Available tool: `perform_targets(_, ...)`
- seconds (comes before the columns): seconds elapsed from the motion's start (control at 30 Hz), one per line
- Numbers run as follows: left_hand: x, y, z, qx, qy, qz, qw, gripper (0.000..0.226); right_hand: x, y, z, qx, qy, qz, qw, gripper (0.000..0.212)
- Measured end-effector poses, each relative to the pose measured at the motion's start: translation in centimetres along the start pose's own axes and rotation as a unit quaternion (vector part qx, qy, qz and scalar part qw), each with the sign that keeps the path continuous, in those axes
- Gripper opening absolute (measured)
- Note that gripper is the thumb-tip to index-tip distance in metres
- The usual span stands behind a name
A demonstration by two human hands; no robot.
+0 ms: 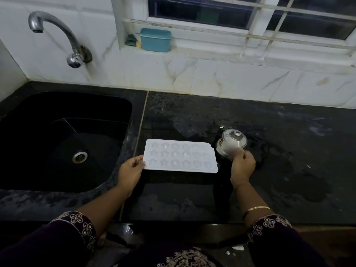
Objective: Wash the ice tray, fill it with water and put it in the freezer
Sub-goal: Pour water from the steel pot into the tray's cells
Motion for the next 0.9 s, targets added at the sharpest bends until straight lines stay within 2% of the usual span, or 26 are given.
perform_targets(0.3,0.2,0.1,0.1,-0.003,-0.013,0.009,1.000,0.028,0.3,-1.1,-0.1,-0.033,-0.019,0.066,0.997,0.032)
perform_targets(0.4,0.3,0.1,0.1,-0.002,-0.020,0.013,1.000,0.028,0.4,-1.6,-0.2,-0.044,-0.025,0.082,0.995,0.023)
perform_targets(0.5,0.3,0.0,0.1,-0.004,-0.020,0.017,1.000,0.029,0.2,-1.4,0.3,-0.025,-0.007,0.048,0.998,0.017)
perform_targets(0.7,0.3,-0.6,-0.2,-0.016,-0.026,0.009,0.999,0.031,0.2,1.3,2.4,0.054,0.028,-0.030,0.998,0.030)
perform_targets(0.9,0.7,-1.6,-1.0,-0.129,-0.037,0.111,0.985,0.052,1.9,2.4,2.8,0.085,-0.020,0.007,0.996,0.038)
Point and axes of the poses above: each hand's wrist, its own z-axis away from the middle knuckle, its own x-axis out of the palm, y = z × x, the point moved 10 cm from there along -z, towards the middle knuckle, and after that the axes turned 3 degrees about -y, right-handed, at the moved point
